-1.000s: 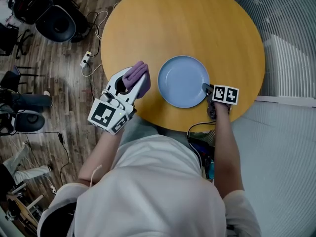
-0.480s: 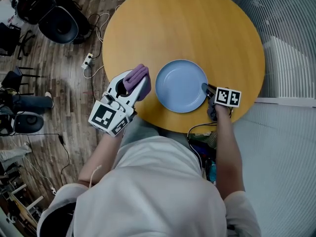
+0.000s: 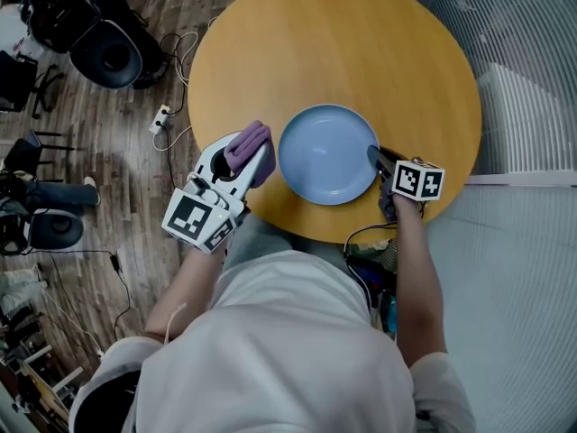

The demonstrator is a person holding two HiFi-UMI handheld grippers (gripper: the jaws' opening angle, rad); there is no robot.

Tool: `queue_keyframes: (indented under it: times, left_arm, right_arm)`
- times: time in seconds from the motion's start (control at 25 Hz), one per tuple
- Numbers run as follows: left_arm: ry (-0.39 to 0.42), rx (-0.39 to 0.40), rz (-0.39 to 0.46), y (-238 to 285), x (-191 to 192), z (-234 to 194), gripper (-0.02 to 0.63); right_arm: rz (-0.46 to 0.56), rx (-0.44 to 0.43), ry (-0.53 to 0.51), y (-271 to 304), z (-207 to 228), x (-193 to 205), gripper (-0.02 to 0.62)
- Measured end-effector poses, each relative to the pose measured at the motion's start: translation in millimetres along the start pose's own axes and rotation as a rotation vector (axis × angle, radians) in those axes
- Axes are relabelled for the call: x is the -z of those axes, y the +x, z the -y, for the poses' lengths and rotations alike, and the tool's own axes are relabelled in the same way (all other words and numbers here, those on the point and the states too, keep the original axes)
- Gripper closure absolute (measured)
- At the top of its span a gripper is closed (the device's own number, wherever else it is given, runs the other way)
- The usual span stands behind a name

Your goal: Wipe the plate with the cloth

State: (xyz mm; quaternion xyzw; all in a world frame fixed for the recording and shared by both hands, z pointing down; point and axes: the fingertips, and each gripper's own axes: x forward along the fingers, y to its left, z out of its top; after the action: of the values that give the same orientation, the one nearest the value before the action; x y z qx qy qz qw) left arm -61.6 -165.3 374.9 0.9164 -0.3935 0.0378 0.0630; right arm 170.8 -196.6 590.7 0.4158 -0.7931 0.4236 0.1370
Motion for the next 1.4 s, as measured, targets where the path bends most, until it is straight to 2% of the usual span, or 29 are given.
queue_keyframes:
  times: [0.32, 0.52, 0.64, 0.8, 1.0, 1.2, 1.4]
  left_arm:
    - [-0.002, 0.020, 0.016, 5, -4, 7, 0.522]
    - [0.039, 0.035, 0.037, 15, -17, 16, 0.522]
    - [0.075, 0.042, 0.044, 22, -22, 22, 0.522]
    - [0.079, 0.055, 0.045, 31, -30, 21, 0.523]
    - [0.117, 0.043, 0.016, 42, -37, 18, 0.523]
    - [0.072, 0.034, -0.072, 56, -24, 20, 0.523]
    - [0.057, 0.041, -0.096, 65, -15, 24, 0.523]
  right_arm:
    - [0.147, -0.078, -0.085, -31, -61, -49, 0.558]
    - [0.216, -0.092, -0.143, -56, -89, -69, 0.561]
    - [0.228, -0.096, -0.171, -69, -97, -70, 0.561]
    - [0.246, -0.109, -0.179, -77, -107, -79, 0.561]
    - [0.264, -0.079, -0.209, -86, -110, -90, 0.561]
    - [0.249, -0.051, -0.259, -92, -110, -89, 0.561]
    - [0.253, -0.048, -0.284, -96, -109, -87, 0.560]
